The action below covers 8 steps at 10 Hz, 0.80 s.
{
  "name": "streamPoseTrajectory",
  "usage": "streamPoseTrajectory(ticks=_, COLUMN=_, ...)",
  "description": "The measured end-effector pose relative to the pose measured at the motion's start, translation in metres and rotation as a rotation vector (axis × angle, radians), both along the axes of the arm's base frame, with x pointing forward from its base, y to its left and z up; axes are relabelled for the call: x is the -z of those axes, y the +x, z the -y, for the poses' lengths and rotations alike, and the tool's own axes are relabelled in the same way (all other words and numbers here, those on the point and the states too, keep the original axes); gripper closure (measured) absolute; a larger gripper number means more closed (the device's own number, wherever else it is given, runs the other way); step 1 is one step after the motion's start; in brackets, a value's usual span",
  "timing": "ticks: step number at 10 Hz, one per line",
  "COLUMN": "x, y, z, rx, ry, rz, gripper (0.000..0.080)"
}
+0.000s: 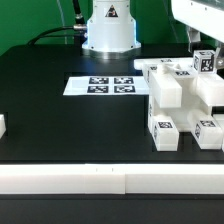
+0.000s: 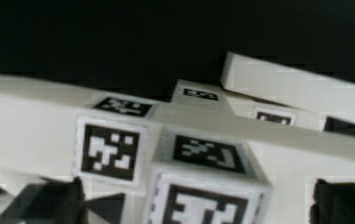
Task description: Assemble chair
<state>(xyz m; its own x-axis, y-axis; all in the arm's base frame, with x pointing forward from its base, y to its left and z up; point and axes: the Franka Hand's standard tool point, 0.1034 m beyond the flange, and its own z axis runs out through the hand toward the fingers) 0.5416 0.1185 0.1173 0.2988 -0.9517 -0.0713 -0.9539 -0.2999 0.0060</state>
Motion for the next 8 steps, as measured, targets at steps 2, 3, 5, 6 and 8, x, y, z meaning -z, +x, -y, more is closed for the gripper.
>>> streamPoseTrajectory(ticks=2, x=0.0001, y=-0.0001, z=0.0001, rx=-0.160, ry=0.004, rz=0.010, gripper=0.0152)
streamPoseTrajectory(ticks=3, x=0.0002, y=-0.0006, z=0.0005, rx=-0.274, ry=0.002, rz=0.013, gripper=0.0152)
streamPoseTrajectory(ticks=5, x=0.0013, y=-0.0016, z=0.0002, rx=-0.439, ry=-0.006, rz=0.013, gripper=0.0150)
streamPoseTrajectory(ticks=6, x=0.0015, y=-0.0019, z=-0.0005, rx=-0.538, ry=-0.008, rz=0.017, gripper=0.0150)
streamPoseTrajectory(ticks=8, x=0.0026, y=-0.0017, z=-0.0013, rx=-0.675, ry=-0.003, rz=0.023, gripper=0.0150)
